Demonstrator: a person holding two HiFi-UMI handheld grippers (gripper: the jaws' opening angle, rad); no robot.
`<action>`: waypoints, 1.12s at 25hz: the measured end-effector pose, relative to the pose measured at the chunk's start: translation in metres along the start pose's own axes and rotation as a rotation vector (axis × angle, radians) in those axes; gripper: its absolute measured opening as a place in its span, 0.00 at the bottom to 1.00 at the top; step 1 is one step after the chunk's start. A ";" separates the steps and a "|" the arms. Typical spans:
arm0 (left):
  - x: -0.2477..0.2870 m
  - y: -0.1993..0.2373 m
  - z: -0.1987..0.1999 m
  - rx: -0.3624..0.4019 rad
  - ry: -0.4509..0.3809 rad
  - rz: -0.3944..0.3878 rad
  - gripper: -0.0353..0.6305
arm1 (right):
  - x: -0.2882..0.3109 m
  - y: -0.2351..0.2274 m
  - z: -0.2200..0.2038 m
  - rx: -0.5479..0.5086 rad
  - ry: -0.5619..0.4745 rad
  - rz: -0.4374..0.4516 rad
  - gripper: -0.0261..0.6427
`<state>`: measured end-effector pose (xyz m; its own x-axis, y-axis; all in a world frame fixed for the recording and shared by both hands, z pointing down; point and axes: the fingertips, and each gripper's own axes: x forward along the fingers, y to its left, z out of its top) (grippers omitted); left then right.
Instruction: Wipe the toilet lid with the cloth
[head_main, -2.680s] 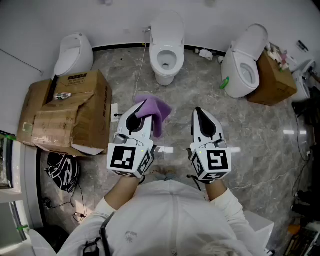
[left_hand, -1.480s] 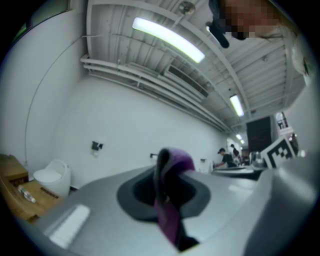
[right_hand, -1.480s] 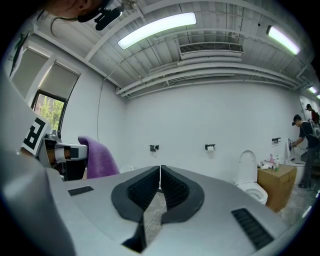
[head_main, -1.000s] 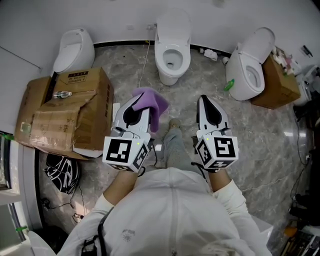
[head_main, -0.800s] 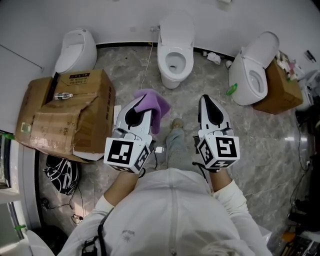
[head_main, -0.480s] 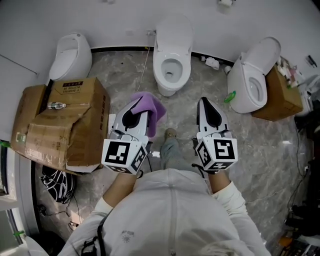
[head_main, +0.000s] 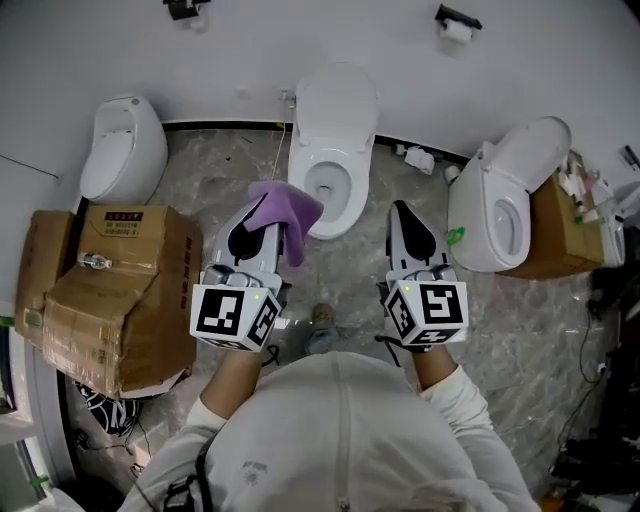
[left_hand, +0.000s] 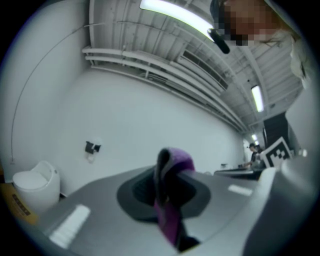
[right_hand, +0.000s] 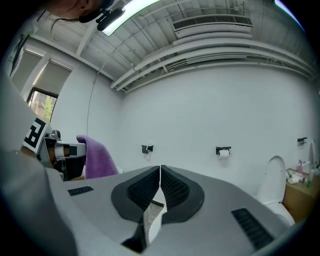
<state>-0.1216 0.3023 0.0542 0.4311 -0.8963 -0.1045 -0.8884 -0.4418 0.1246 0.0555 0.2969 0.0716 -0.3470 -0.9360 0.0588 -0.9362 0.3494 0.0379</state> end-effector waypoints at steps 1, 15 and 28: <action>0.015 0.005 -0.001 -0.003 0.002 0.009 0.07 | 0.013 -0.009 -0.001 0.000 0.007 0.006 0.07; 0.112 0.037 -0.027 -0.003 0.054 0.084 0.07 | 0.105 -0.082 -0.025 0.043 0.044 0.038 0.07; 0.183 0.064 -0.049 -0.019 0.109 0.032 0.07 | 0.165 -0.097 -0.040 0.065 0.082 0.014 0.07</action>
<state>-0.0916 0.1082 0.0913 0.4185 -0.9082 0.0077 -0.8991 -0.4131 0.1447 0.0914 0.1103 0.1175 -0.3571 -0.9235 0.1402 -0.9338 0.3567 -0.0286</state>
